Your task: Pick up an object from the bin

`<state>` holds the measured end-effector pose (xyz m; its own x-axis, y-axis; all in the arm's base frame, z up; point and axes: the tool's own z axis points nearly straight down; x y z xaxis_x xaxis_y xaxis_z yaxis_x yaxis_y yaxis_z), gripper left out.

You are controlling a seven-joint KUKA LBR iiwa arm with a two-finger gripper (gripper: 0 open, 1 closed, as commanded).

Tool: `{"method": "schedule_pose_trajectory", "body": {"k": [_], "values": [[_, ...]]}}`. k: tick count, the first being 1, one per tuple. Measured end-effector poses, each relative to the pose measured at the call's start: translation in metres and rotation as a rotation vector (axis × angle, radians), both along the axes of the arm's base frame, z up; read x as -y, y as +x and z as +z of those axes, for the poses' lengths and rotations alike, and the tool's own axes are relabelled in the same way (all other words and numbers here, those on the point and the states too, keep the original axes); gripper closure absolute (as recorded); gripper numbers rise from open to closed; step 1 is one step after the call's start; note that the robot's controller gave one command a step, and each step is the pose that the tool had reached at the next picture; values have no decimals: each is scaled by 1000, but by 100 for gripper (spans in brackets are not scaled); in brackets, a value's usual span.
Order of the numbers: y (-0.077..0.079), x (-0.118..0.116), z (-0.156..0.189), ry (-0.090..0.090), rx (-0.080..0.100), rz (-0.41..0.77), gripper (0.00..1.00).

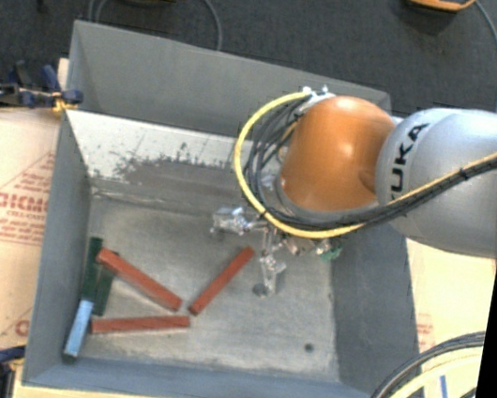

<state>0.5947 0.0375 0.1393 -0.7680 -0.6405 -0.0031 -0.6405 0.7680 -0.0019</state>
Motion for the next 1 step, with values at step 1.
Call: {"method": "schedule_pose_trajectory", "body": {"k": [1], "values": [[-2, 0, -40, -1, 2, 199, 0]]}}
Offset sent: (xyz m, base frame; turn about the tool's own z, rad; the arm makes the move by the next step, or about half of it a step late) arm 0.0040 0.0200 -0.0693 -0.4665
